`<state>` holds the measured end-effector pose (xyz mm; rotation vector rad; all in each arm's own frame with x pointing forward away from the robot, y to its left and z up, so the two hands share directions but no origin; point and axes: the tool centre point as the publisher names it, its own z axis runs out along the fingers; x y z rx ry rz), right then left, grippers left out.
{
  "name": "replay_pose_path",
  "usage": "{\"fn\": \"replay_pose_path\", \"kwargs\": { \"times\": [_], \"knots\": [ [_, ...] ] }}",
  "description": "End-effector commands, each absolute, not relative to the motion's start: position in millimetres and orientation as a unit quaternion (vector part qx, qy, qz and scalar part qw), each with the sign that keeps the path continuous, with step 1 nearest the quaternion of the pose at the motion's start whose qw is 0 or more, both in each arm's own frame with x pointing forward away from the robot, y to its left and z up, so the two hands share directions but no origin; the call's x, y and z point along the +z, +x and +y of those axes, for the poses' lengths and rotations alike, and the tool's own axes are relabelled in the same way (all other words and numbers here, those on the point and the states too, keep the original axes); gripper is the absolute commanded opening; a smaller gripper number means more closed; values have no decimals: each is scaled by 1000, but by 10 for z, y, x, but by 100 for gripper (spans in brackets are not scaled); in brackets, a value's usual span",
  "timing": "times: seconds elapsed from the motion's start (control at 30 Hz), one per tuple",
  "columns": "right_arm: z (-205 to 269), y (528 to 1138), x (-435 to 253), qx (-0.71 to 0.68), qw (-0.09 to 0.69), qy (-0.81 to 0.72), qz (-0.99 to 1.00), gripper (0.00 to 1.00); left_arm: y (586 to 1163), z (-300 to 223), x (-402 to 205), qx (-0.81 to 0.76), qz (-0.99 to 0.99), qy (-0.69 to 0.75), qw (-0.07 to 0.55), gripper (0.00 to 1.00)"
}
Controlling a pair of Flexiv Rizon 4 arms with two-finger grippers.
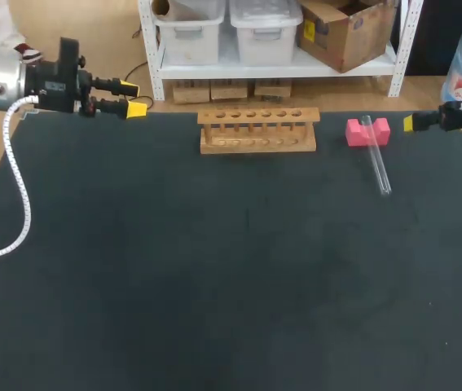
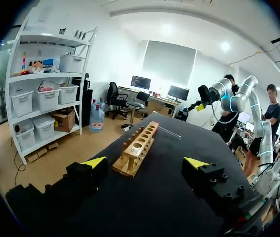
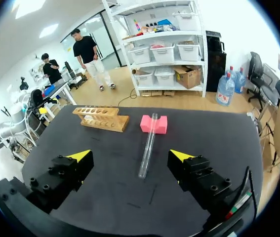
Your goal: Grasp the test tube, adjust it, and insert it.
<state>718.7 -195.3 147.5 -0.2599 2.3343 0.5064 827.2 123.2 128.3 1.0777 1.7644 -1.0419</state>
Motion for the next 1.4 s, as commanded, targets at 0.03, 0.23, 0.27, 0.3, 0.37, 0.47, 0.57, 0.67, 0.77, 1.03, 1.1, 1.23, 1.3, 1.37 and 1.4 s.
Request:
{"fn": "replay_pose_path", "kwargs": {
  "times": [0.03, 0.23, 0.27, 0.3, 0.37, 0.47, 0.57, 0.67, 0.77, 1.03, 1.1, 1.23, 1.3, 1.37, 1.4],
  "knots": [
    [-1818, 7194, 1374, 26, 402, -30, 915, 100, 8277, 1237, 1274, -413, 697, 427, 403, 100],
    [-1786, 7300, 1186, -51, 419, 3, 907, 100, 8277, 1237, 1274, -413, 697, 427, 403, 100],
    [-1778, 7324, 1157, -63, 415, 6, 908, 100, 8277, 1237, 1274, -413, 697, 427, 403, 100],
    [-1771, 7349, 1127, -68, 416, 7, 907, 100, 8277, 1237, 1274, -413, 697, 427, 403, 100],
    [-1764, 7406, 1073, -73, 410, 15, 909, 100, 8277, 1237, 1274, -413, 697, 427, 403, 100],
    [-1756, 7515, 979, -99, 394, 18, 913, 100, 8277, 1237, 1274, -413, 697, 427, 403, 100],
    [-1738, 7631, 891, -112, 384, 22, 916, 100, 8277, 1237, 1274, -413, 697, 427, 403, 100],
    [-1712, 7735, 820, -117, 382, 19, 916, 100, 8277, 1237, 1274, -413, 697, 427, 403, 100],
    [-1681, 7824, 738, -131, 377, 12, 917, 100, 8277, 1237, 1274, -413, 697, 427, 403, 100],
    [-1617, 7941, 574, -119, 393, 6, 912, 100, 8277, 1237, 1274, -413, 697, 427, 403, 100],
    [-1598, 7954, 532, -121, 398, 1, 910, 100, 8277, 1237, 1274, -413, 697, 427, 403, 100],
    [-1589, 7984, 487, -113, 411, 6, 904, 100, 8277, 1237, 1274, -413, 697, 427, 403, 100],
    [-1592, 8000, 440, -107, 414, 8, 904, 100, 8277, 1237, 1274, -413, 697, 427, 403, 100],
    [-1590, 8014, 385, -105, 414, 7, 904, 100, 8277, 1237, 1274, -413, 697, 427, 403, 100],
    [-1591, 8020, 342, -97, 415, 7, 904, 100, 8277, 1237, 1274, -413, 697, 427, 403, 100]
  ]
}}
